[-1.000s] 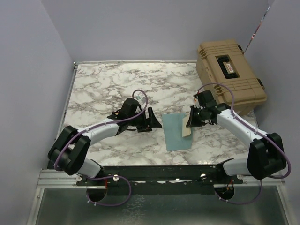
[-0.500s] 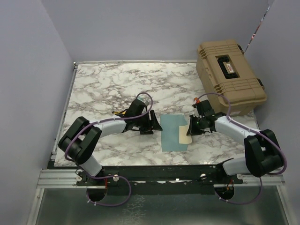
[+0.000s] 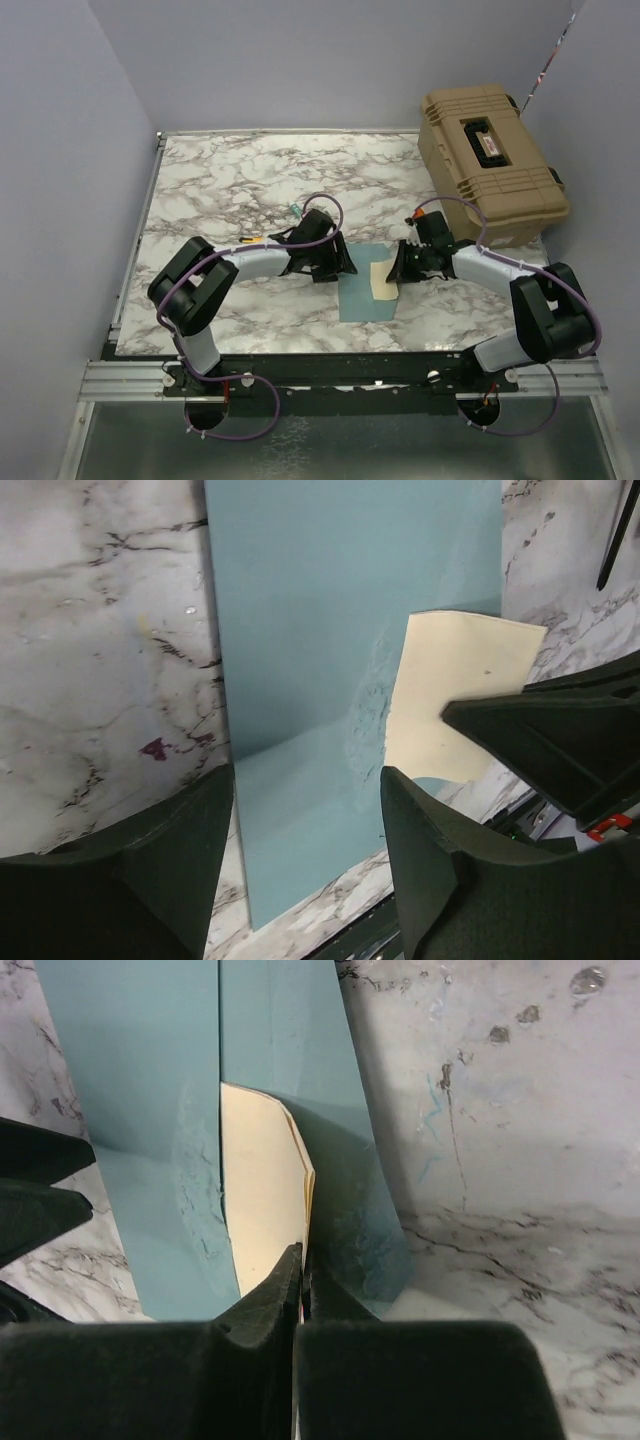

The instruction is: Place the letter into the envelope and seal it

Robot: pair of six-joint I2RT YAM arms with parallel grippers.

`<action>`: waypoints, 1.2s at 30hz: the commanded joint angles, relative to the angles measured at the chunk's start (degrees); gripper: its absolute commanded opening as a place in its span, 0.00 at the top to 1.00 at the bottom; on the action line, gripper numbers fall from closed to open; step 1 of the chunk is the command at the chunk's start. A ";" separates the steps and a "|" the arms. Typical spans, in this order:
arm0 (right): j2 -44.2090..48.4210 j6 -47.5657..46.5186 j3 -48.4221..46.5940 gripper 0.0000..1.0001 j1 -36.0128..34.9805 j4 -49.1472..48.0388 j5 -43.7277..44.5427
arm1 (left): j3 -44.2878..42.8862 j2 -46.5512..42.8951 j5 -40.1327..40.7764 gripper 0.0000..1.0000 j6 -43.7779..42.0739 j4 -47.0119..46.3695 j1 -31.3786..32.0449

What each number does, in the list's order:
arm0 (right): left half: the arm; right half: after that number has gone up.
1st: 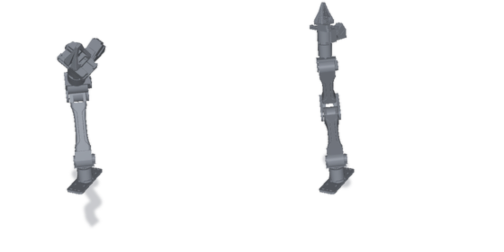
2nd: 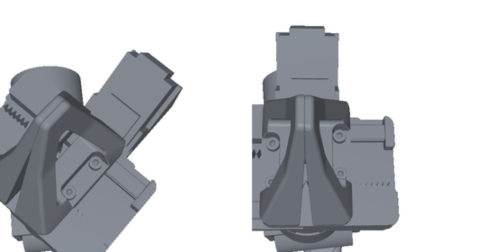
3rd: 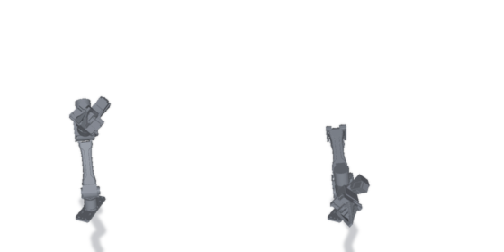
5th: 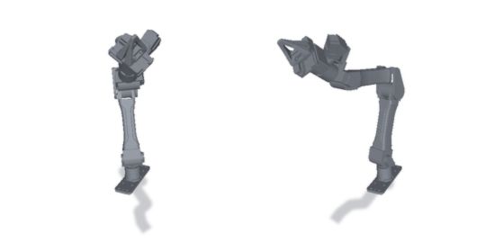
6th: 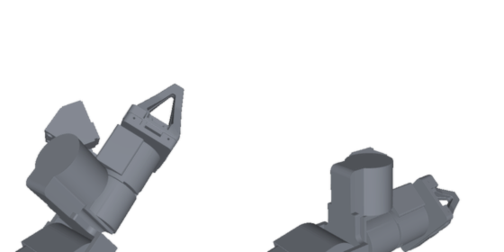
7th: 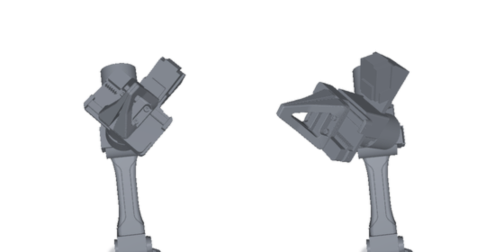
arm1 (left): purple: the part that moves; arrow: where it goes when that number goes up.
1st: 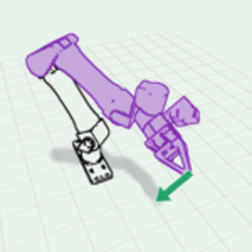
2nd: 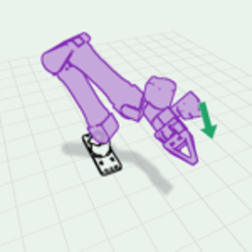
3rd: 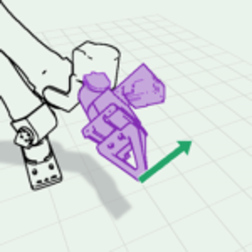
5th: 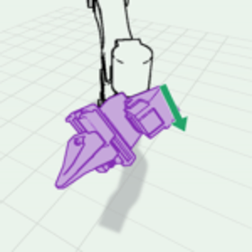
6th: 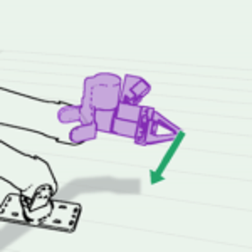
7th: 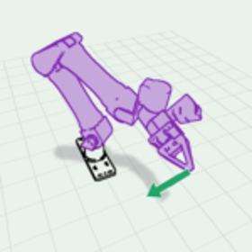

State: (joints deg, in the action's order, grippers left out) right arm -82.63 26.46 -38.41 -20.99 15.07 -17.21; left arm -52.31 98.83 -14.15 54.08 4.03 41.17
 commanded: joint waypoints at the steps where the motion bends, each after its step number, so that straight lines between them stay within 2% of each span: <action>1: -4.01 1.38 -0.11 1.00 0.16 -4.90 -5.78 | -0.58 3.21 6.54 0.39 1.99 2.15 1.71; 11: -8.71 7.68 -3.53 0.99 -0.50 -10.00 -9.23 | -0.33 1.70 9.32 0.45 -0.40 2.53 1.79; 16: -12.88 10.39 -5.80 0.99 -2.28 -13.26 -10.78 | 0.67 -0.81 13.15 0.47 -0.73 3.42 0.59; 25: -17.27 9.04 -11.57 0.99 -5.47 -12.93 -11.00 | 3.54 -5.94 18.32 0.47 -4.16 5.95 -1.84; 28: -18.82 6.26 -14.94 0.98 -6.98 -9.74 -10.18 | 5.71 -7.16 21.53 0.48 -3.00 6.75 -2.25; 30: -19.22 5.62 -16.21 0.93 -7.11 -7.61 -9.69 | 6.43 -6.83 21.17 0.49 -2.67 7.16 -2.74; 35: -17.19 5.06 -16.15 0.52 -7.13 -3.75 -4.20 | 6.32 -6.18 19.93 0.49 -4.44 7.31 -2.78; 36: -16.80 5.21 -16.05 0.47 -7.07 -3.13 -3.37 | 6.04 -6.07 19.93 0.49 -5.03 7.31 -2.77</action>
State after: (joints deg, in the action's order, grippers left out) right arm -100.90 32.97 -54.08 -27.83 6.55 -25.36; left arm -47.24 92.12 3.49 51.59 7.99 38.74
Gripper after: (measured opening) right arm 0.443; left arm 0.510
